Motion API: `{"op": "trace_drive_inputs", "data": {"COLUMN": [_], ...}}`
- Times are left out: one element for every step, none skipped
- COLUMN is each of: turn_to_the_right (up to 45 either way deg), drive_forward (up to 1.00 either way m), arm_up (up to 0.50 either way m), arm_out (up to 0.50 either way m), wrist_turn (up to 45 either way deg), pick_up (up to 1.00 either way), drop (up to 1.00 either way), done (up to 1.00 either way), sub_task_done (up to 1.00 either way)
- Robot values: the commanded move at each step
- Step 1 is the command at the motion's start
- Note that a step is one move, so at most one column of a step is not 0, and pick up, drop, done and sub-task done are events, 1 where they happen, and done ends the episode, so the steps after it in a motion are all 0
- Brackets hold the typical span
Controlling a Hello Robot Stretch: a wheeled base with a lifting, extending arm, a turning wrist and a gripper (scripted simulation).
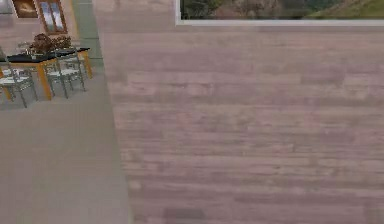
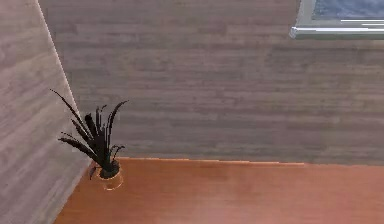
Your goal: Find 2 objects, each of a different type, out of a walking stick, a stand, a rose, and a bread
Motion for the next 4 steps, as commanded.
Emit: {"op": "trace_drive_inputs", "data": {"turn_to_the_right": [-45.0, 0.0, -3.0, 0.0], "drive_forward": [0.00, 1.00, 0.00, 0.20], "arm_up": [0.00, 0.00, 0.00, 0.00], "arm_out": [0.00, 0.00, 0.00, 0.00], "wrist_turn": [0.0, 0.0, 0.0, 0.0], "pick_up": [0.00, 0.00, 0.00, 0.00], "drop": [0.00, 0.00, 0.00, 0.00], "done": [0.00, 0.00, 0.00, 0.00], "sub_task_done": [0.00, 0.00, 0.00, 0.00]}}
